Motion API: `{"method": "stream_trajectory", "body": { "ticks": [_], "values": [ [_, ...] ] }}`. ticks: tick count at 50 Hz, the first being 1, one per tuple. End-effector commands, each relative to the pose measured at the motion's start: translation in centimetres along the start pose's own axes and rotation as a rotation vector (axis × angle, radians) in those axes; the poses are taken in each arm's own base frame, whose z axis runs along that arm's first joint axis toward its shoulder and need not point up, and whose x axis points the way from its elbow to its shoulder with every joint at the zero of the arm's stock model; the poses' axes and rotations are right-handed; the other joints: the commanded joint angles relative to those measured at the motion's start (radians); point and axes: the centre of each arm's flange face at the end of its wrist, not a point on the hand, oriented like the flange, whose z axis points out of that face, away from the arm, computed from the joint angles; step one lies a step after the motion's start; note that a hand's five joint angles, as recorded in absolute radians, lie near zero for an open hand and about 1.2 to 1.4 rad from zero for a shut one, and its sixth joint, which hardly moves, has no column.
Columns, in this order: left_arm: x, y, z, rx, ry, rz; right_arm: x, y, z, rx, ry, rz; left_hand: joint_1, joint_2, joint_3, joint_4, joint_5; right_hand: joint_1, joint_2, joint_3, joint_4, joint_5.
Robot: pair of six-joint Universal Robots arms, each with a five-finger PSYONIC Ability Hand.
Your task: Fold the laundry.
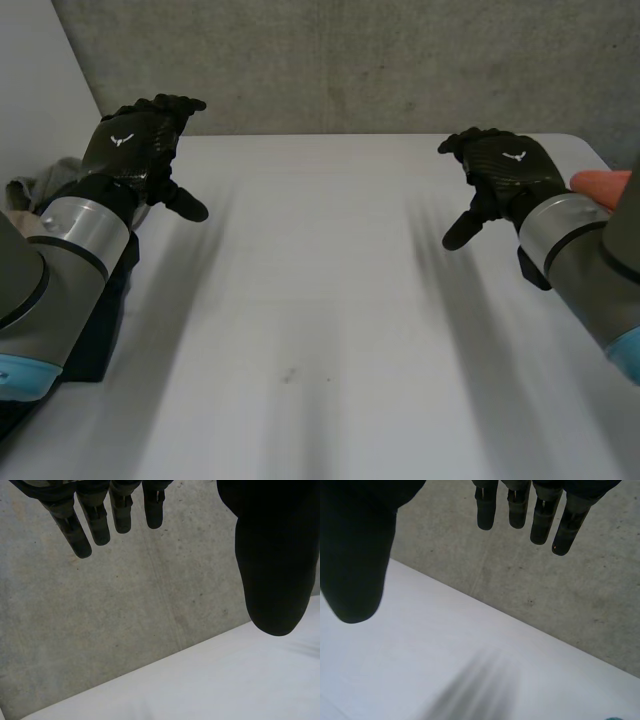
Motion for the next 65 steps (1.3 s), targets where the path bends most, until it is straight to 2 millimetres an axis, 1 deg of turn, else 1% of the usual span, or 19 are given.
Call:
{"method": "stream_trajectory", "body": {
  "ticks": [1, 8, 15, 24, 28, 32, 35, 40, 47, 52, 53, 55, 56, 57, 58, 60, 63, 64, 65],
  "values": [
    [-0.4, -0.6, 0.2, 0.000, -0.011, 0.010, 0.1, -0.2, 0.2, 0.012, -0.005, -0.011, -0.019, -0.026, -0.035, -0.027, -0.048, -0.030, -0.046, -0.033, -0.058, -0.069],
    [-1.9, -0.9, 0.7, -0.061, -0.053, 0.095, 0.1, -0.3, 0.3, 0.017, -0.005, -0.012, -0.019, -0.026, -0.035, -0.027, -0.048, -0.030, -0.046, -0.033, -0.058, -0.069],
    [-3.2, -0.1, 1.5, -0.116, -0.094, 0.370, 0.1, -0.3, 0.3, 0.018, -0.005, -0.019, -0.019, -0.026, -0.035, -0.027, -0.048, -0.030, -0.046, -0.033, -0.058, -0.069],
    [-7.3, 2.1, 2.6, -0.283, -0.297, 0.763, 0.0, 0.0, 0.2, 0.008, -0.009, -0.057, -0.015, -0.023, -0.031, -0.023, -0.044, -0.030, -0.046, -0.033, -0.058, -0.069],
    [-9.3, 3.2, 2.7, -0.376, -0.346, 0.879, -0.1, 0.0, 0.3, 0.010, -0.010, -0.058, 0.020, 0.012, 0.004, 0.012, -0.009, -0.030, -0.046, -0.033, -0.058, -0.069],
    [-10.6, 4.2, 2.0, -0.473, -0.365, 0.933, 0.0, 0.1, 0.3, 0.008, -0.008, -0.063, 0.020, 0.013, 0.004, 0.012, -0.009, -0.030, -0.046, -0.033, -0.058, -0.069],
    [-10.8, 4.7, 1.3, -0.534, -0.350, 0.939, 0.0, 0.0, 0.3, 0.010, -0.008, -0.066, 0.020, 0.013, 0.004, 0.012, -0.009, -0.030, -0.046, -0.033, -0.058, -0.069],
    [-13.5, 5.7, 0.0, -0.682, -0.374, 0.914, 0.1, -0.1, 0.4, 0.014, -0.008, -0.069, 0.053, 0.045, 0.036, 0.044, 0.023, -0.030, -0.046, -0.033, -0.058, -0.069],
    [-14.6, 7.5, -0.5, -0.766, -0.366, 0.902, 0.1, -0.1, 0.5, 0.019, -0.006, -0.069, 0.143, 0.136, 0.127, 0.135, 0.114, -0.030, -0.046, -0.033, -0.058, -0.069],
    [-15.6, 8.8, -0.2, -0.802, -0.374, 0.893, 0.2, 0.0, 0.5, 0.017, -0.003, -0.069, 0.355, 0.347, 0.338, 0.346, 0.325, -0.030, -0.046, -0.033, -0.058, -0.069],
    [-15.9, 9.2, -0.1, -0.813, -0.378, 0.891, 0.2, 0.0, 0.5, 0.017, -0.003, -0.069, 0.529, 0.522, 0.513, 0.521, 0.500, -0.030, -0.046, -0.033, -0.058, -0.069],
    [-16.2, 9.4, 0.1, -0.820, -0.383, 0.890, 0.2, 0.0, 0.5, 0.017, -0.003, -0.070, 0.709, 0.702, 0.693, 0.701, 0.680, -0.030, -0.046, -0.033, -0.058, -0.069],
    [-16.2, 9.3, 0.1, -0.820, -0.388, 0.892, 0.2, -0.1, 0.5, 0.018, -0.003, -0.069, 0.835, 0.828, 0.819, 0.827, 0.806, -0.030, -0.046, -0.033, -0.058, -0.069],
    [-16.4, 9.0, 0.3, -0.815, -0.408, 0.896, 0.2, -0.1, 0.5, 0.018, -0.003, -0.069, 1.147, 1.140, 1.131, 1.139, 1.118, -0.030, -0.046, -0.033, -0.058, -0.069],
    [-16.5, 8.7, 0.4, -0.806, -0.422, 0.899, 0.2, -0.1, 0.5, 0.020, -0.002, -0.069, 1.203, 1.195, 1.186, 1.194, 1.173, -0.030, -0.046, -0.033, -0.058, -0.069],
    [-16.5, 7.9, 0.8, -0.773, -0.448, 0.909, 0.2, -0.2, 0.5, 0.023, -0.002, -0.071, 1.203, 1.195, 1.187, 1.195, 1.174, -0.030, -0.046, -0.033, -0.058, -0.069],
    [-15.1, 5.0, 2.0, -0.622, -0.481, 0.936, 0.3, -0.3, 0.5, 0.024, -0.002, -0.069, 1.203, 1.195, 1.187, 1.195, 1.174, -0.030, -0.046, -0.033, -0.058, -0.069],
    [-14.3, 3.7, 2.3, -0.561, -0.486, 0.945, 0.3, -0.4, 0.5, 0.026, -0.002, -0.069, 1.203, 1.195, 1.187, 1.195, 1.174, -0.030, -0.046, -0.033, -0.058, -0.069],
    [-12.2, 1.3, 2.8, -0.437, -0.483, 0.955, 0.3, -0.4, 0.6, 0.027, 0.000, -0.069, 1.203, 1.195, 1.187, 1.195, 1.174, -0.030, -0.046, -0.033, -0.058, -0.069]
  ]
}}
